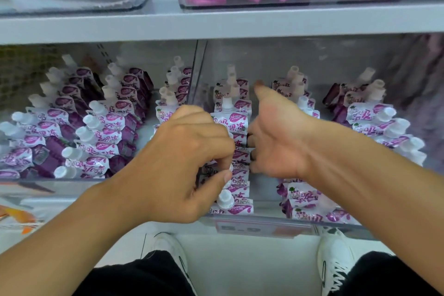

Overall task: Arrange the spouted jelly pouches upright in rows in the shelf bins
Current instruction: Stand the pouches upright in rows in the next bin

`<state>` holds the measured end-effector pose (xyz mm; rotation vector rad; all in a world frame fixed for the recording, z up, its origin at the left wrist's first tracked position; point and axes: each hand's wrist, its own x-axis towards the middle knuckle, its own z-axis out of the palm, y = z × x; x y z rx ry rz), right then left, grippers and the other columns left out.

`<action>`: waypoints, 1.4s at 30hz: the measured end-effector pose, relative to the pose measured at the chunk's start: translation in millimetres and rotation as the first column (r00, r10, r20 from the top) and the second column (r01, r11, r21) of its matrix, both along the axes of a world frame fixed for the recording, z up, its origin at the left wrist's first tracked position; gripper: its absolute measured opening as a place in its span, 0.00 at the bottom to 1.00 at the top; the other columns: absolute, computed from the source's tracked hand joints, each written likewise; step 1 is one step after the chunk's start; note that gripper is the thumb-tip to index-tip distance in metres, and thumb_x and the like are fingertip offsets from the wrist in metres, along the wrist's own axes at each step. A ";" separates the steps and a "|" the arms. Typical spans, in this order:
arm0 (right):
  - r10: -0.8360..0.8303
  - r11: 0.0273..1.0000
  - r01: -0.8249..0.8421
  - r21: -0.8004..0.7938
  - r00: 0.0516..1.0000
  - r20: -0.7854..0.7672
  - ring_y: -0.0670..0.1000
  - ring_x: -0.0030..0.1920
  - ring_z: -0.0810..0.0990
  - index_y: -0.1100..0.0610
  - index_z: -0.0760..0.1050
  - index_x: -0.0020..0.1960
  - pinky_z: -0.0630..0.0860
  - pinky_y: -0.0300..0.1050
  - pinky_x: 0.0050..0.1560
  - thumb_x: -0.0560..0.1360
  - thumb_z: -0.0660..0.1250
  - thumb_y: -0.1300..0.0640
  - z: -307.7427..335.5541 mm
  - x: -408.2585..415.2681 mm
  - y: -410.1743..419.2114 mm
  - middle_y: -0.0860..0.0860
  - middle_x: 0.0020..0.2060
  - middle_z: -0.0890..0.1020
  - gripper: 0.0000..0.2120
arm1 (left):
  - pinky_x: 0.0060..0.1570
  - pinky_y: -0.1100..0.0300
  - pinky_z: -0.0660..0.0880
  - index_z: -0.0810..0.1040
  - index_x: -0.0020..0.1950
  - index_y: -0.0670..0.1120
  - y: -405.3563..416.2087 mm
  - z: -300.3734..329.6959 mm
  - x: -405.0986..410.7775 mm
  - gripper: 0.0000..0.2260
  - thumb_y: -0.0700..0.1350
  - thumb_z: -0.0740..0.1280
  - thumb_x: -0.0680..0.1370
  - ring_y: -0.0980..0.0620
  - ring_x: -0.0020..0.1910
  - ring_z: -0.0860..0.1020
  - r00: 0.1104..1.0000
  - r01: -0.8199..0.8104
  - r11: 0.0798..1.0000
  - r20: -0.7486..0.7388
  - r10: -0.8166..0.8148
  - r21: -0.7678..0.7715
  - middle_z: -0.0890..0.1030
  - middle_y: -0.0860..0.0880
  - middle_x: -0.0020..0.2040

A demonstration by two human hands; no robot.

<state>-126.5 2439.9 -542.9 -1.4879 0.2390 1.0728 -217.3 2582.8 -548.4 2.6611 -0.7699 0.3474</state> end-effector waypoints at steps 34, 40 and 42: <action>0.535 0.803 -0.085 -0.590 0.539 0.651 0.45 0.29 0.74 0.54 0.85 0.44 0.71 0.38 0.33 0.68 0.78 0.51 11.8 14.1 -8.6 0.48 0.34 0.82 0.08 | 0.43 0.56 0.78 0.85 0.38 0.46 18.5 28.4 32.3 0.04 0.44 0.71 0.68 0.55 0.40 0.81 0.987 -0.160 0.987 -0.003 0.160 0.000 0.84 0.53 0.39; 0.667 0.721 -0.067 -0.689 0.333 0.666 0.50 0.39 0.82 0.56 0.85 0.44 0.76 0.39 0.40 0.69 0.77 0.55 3.4 21.1 -10.6 0.51 0.39 0.85 0.06 | 0.43 0.56 0.77 0.83 0.40 0.54 -3.9 35.0 37.7 0.28 0.76 0.61 0.62 0.55 0.40 0.79 0.910 -0.387 0.886 -0.052 0.412 0.257 0.82 0.57 0.38; 0.716 0.677 0.012 -0.736 0.224 0.662 0.52 0.39 0.80 0.59 0.82 0.45 0.76 0.41 0.42 0.73 0.72 0.56 1.4 23.5 -8.0 0.55 0.41 0.84 0.06 | 0.41 0.58 0.69 0.79 0.39 0.52 -18.9 31.9 40.8 0.27 0.75 0.63 0.63 0.52 0.37 0.76 0.882 -0.450 0.797 0.063 0.466 0.403 0.79 0.55 0.35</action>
